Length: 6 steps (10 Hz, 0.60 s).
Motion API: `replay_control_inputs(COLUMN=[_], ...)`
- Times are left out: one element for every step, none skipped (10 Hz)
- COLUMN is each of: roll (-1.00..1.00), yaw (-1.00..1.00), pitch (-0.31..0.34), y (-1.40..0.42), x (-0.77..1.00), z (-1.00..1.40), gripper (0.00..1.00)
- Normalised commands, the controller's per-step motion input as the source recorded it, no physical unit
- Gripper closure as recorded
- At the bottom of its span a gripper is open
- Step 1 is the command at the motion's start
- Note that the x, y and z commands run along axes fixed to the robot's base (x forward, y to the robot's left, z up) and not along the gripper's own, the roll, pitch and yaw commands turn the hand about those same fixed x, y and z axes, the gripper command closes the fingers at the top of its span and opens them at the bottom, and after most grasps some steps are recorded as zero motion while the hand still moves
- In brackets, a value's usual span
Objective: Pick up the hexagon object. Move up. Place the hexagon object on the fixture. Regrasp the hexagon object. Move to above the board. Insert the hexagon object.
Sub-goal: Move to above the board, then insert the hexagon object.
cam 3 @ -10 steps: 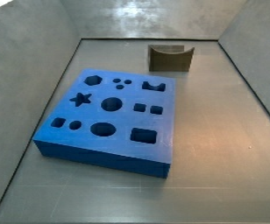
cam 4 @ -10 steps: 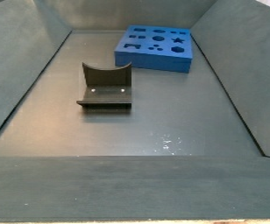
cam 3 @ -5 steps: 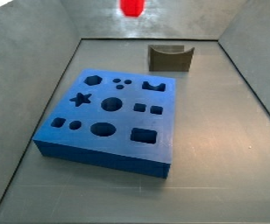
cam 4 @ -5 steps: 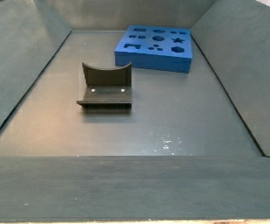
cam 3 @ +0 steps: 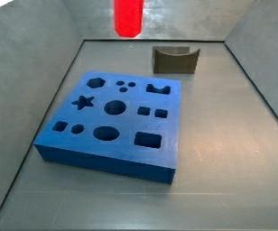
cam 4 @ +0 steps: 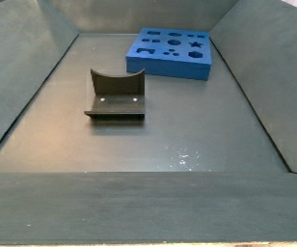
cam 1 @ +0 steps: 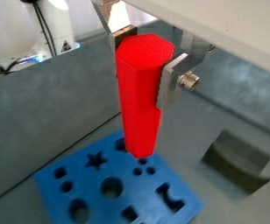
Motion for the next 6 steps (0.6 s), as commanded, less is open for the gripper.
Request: replay_control_inputs(roll=[-0.35, -0.23, 0.00, 0.00, 0.00, 0.00], yaw=[-0.02, -0.01, 0.00, 0.00, 0.00, 0.00], pitch=[-0.023, -0.017, -0.067, -0.020, -0.006, 0.000], y=[0.01, 0.01, 0.00, 0.00, 0.00, 0.00], x=[-0.04, -0.03, 0.00, 0.00, -0.04, 0.00], z=[0.00, 0.00, -0.03, 0.00, -0.09, -0.08], gripper=[1.00, 1.00, 1.00, 1.00, 1.00, 1.00])
